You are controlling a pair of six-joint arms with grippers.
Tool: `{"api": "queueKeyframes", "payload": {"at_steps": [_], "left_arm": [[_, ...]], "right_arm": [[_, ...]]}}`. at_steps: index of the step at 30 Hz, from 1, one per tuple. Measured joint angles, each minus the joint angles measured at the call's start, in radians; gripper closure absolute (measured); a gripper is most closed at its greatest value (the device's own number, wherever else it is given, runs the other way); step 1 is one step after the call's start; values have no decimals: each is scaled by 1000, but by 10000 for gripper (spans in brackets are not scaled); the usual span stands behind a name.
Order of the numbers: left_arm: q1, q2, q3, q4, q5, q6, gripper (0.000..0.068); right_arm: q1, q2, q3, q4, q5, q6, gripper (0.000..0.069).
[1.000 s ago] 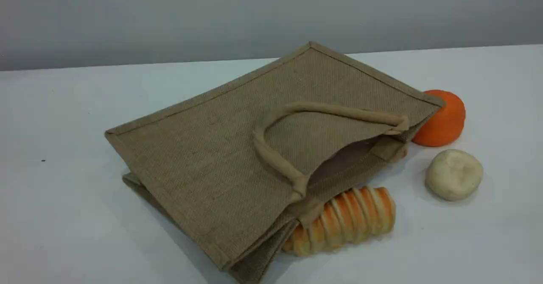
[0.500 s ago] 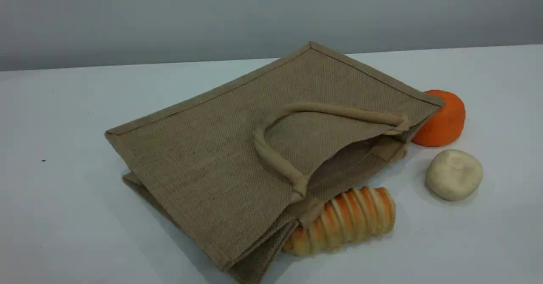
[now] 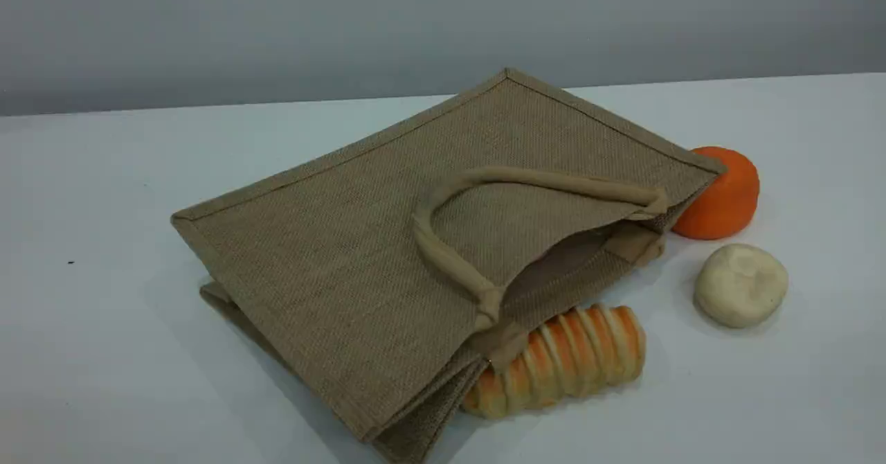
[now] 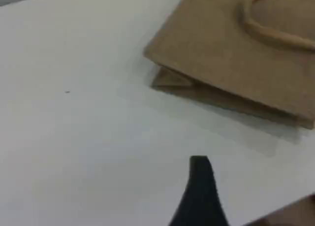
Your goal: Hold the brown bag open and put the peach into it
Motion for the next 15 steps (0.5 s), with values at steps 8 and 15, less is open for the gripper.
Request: {"api": "queueKeyframes", "payload": {"at_steps": [8,15], "left_arm": [[0,0,0,52,-17,-62,175],[0,0,48,51,-66,-79,175]], "right_arm": [[0,0,11,-5,-29,2,108],[0,0,11,-5,-28,2,108]]}}
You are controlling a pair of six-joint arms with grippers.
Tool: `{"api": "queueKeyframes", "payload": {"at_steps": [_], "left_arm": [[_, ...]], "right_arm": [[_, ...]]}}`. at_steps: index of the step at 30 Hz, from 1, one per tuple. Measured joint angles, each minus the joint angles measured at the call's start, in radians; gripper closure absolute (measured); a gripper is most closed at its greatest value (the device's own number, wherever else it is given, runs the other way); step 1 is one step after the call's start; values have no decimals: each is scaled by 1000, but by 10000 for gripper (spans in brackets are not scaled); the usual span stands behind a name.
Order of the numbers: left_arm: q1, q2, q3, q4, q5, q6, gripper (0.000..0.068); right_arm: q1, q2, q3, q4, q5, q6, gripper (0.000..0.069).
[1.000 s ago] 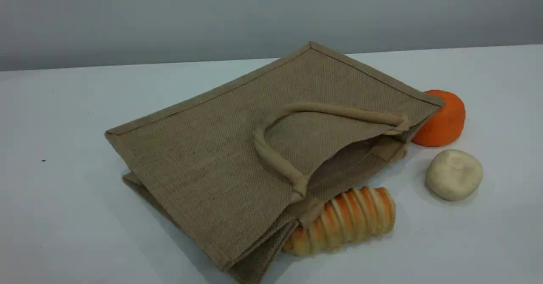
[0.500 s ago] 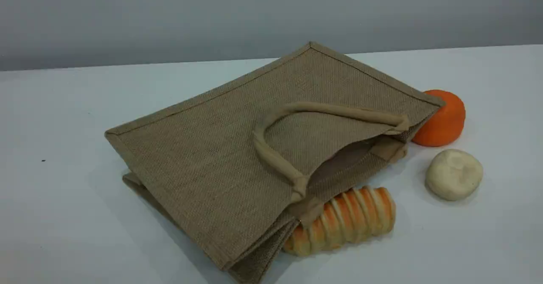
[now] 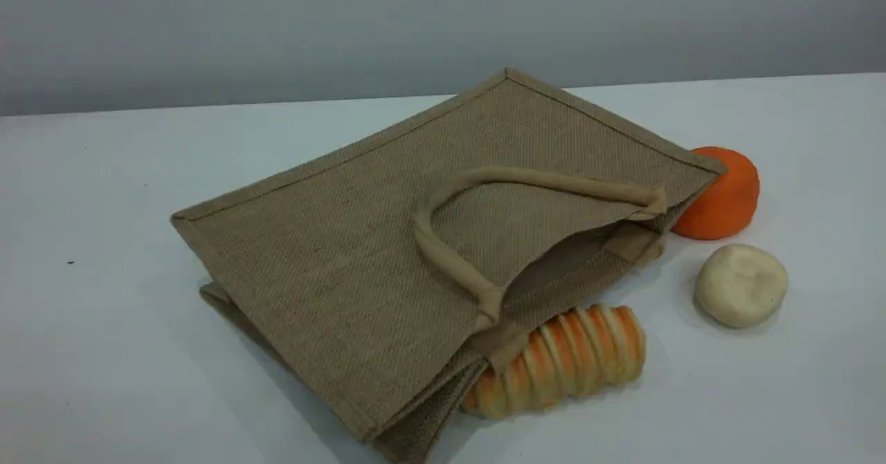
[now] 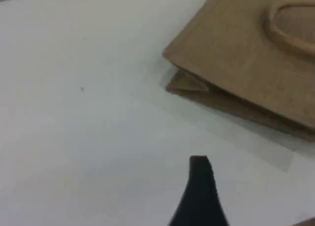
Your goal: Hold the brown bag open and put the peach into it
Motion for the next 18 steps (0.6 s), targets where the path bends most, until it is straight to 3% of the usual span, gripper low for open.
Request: {"api": "queueKeyframes", "payload": {"at_steps": [18], "left_arm": [[5,-1,-1,-2,8,1,175]], "right_arm": [[0,0,-1,2,2,0,108]]}}
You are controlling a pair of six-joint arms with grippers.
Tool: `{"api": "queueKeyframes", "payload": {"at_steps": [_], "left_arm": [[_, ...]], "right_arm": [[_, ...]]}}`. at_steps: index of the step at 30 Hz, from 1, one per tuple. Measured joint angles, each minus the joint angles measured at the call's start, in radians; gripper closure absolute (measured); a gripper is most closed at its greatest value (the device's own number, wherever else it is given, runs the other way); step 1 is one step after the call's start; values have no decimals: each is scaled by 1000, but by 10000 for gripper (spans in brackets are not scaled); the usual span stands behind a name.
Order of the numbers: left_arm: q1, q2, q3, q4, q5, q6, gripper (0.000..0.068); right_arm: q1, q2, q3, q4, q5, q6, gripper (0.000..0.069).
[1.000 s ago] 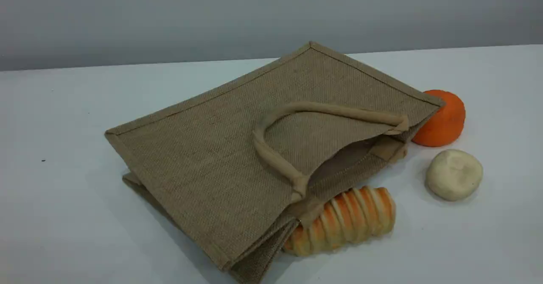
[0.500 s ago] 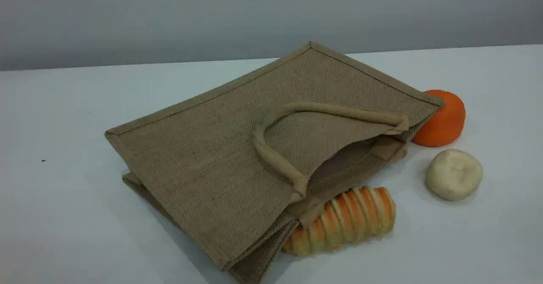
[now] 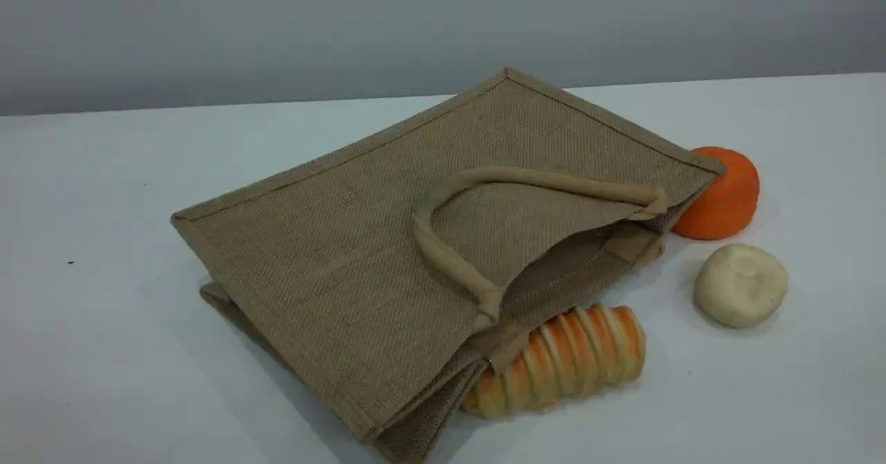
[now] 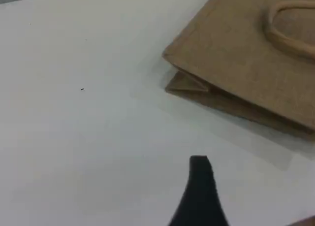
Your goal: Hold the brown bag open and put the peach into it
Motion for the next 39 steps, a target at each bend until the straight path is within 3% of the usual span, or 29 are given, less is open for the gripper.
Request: {"api": "queueKeyframes", "payload": {"at_steps": [3,11,14,27,39], "left_arm": [[52,-2,0,-2,0,0,175],[300,-60,-1,-4,-1,0,175],[356,-67,-1,-4,-1,0,175],[342,-67,-1,-5,-1,1,175],[342,-67,-1,-5,-1,1,175]], "right_arm": [[0,-4,0,0,0,0,108],[-40,-68,0,2,0,-3,108],[-47,-70,0,5,0,-3,108],[-91,-98,0,9,0,-3,108],[-78,-98,0,12,0,-4,108]]}}
